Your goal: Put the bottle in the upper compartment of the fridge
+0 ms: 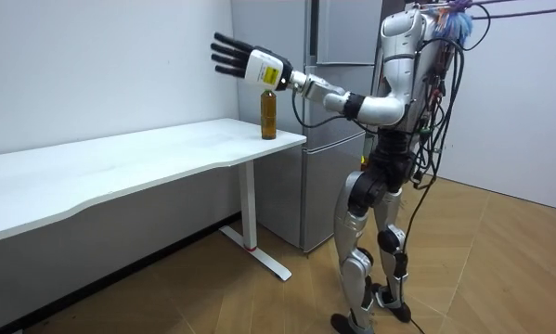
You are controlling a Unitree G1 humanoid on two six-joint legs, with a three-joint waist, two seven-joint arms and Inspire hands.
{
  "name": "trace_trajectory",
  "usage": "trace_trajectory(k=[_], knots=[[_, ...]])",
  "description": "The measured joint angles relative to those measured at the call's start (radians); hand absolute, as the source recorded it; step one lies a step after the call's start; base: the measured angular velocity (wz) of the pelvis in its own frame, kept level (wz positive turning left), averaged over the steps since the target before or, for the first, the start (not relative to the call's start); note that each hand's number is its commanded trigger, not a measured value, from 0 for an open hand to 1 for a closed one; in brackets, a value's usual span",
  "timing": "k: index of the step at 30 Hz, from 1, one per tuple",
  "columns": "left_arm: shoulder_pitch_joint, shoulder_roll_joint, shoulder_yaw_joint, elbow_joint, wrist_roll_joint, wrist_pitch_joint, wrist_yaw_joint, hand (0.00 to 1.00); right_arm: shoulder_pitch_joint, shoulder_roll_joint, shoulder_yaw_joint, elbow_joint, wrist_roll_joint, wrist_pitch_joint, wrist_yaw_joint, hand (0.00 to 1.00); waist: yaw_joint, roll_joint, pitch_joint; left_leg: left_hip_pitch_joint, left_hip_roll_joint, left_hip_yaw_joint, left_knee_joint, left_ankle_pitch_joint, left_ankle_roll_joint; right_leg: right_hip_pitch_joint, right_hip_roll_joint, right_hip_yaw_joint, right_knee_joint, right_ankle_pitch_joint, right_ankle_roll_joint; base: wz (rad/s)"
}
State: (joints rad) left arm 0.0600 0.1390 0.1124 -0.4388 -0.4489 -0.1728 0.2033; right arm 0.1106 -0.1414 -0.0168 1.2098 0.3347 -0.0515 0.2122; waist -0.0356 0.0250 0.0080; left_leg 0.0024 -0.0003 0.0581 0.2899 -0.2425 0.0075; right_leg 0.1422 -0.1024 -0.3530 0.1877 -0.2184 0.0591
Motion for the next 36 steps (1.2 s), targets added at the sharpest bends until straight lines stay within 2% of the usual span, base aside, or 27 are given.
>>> trace_trajectory(k=[2,5,9,12,14,17,20,25,32,36], knots=[[-0.022,-0.010,-0.043,0.000,-0.036,0.031,-0.060,0.00,-0.003,-0.001,0.025,-0.005,-0.018,0.007,0.000,0.00,-0.001,-0.001,-0.0004,0.000,0.003,0.016,-0.001,0.000,0.000,-0.008,0.000,0.014,0.004,0.000,0.000,-0.17],[-0.068,-0.010,-0.098,0.000,-0.068,0.072,-0.114,0.00,-0.021,-0.001,0.042,-0.005,-0.027,0.011,-0.001,0.00,-0.025,-0.008,0.0006,-0.002,0.005,0.022,0.003,0.000,0.000,-0.017,-0.001,0.022,0.017,0.000,0.000,-0.08],[-0.126,-0.008,-0.154,0.000,-0.072,0.104,-0.178,0.00,-0.040,0.001,0.074,-0.005,-0.026,0.030,-0.014,0.00,-0.046,-0.014,-0.0002,-0.011,0.005,0.022,0.010,0.000,0.000,-0.016,-0.001,0.028,0.016,0.000,0.000,0.00],[-0.153,-0.011,-0.203,-0.001,-0.072,0.120,-0.220,0.00,-0.043,-0.002,0.092,-0.005,-0.026,0.031,-0.016,0.00,-0.048,-0.008,-0.0026,-0.009,0.006,0.023,0.007,0.000,0.000,-0.018,0.001,0.033,0.014,0.000,0.000,-0.01],[-0.167,-0.014,-0.221,-0.001,-0.072,0.133,-0.243,0.00,-0.045,-0.005,0.105,-0.002,-0.026,0.031,-0.018,0.00,-0.048,0.002,-0.0094,-0.008,0.005,0.023,0.000,0.000,0.001,-0.021,0.001,0.034,0.015,0.000,-0.001,0.00],[-0.184,-0.018,-0.235,-0.018,-0.071,0.149,-0.258,0.00,-0.044,-0.006,0.114,-0.002,-0.026,0.033,-0.018,0.00,-0.049,0.013,-0.0136,-0.006,0.005,0.024,0.000,0.001,0.001,-0.022,0.001,0.033,0.015,0.000,-0.001,0.00],[-0.216,-0.033,-0.235,-0.039,-0.071,0.152,-0.274,0.00,-0.053,-0.006,0.127,-0.002,-0.033,0.044,-0.016,0.00,-0.047,0.012,-0.0077,0.000,0.005,0.027,-0.002,0.001,0.001,-0.021,0.000,0.036,0.015,0.000,-0.001,-0.02],[-0.223,-0.042,-0.261,-0.077,-0.070,0.154,-0.299,0.00,-0.059,-0.007,0.154,-0.001,-0.030,0.047,-0.015,0.00,-0.045,0.011,-0.0061,0.001,0.005,0.027,-0.006,0.002,0.001,-0.021,0.000,0.034,0.015,0.000,-0.001,0.00],[-0.227,-0.048,-0.315,-0.081,-0.070,0.199,-0.334,0.00,-0.073,-0.006,0.192,0.001,-0.026,0.054,-0.027,0.00,-0.051,0.003,-0.0006,0.002,0.005,0.034,-0.007,0.003,0.002,-0.023,-0.001,0.039,0.013,0.000,-0.001,-0.02],[-0.234,-0.049,-0.328,-0.081,-0.071,0.213,-0.351,0.00,-0.077,-0.004,0.192,0.001,-0.025,0.059,-0.027,0.00,-0.056,-0.001,0.0016,0.001,0.004,0.037,-0.006,0.003,0.002,-0.024,0.000,0.042,-0.001,0.000,0.000,-0.01]])
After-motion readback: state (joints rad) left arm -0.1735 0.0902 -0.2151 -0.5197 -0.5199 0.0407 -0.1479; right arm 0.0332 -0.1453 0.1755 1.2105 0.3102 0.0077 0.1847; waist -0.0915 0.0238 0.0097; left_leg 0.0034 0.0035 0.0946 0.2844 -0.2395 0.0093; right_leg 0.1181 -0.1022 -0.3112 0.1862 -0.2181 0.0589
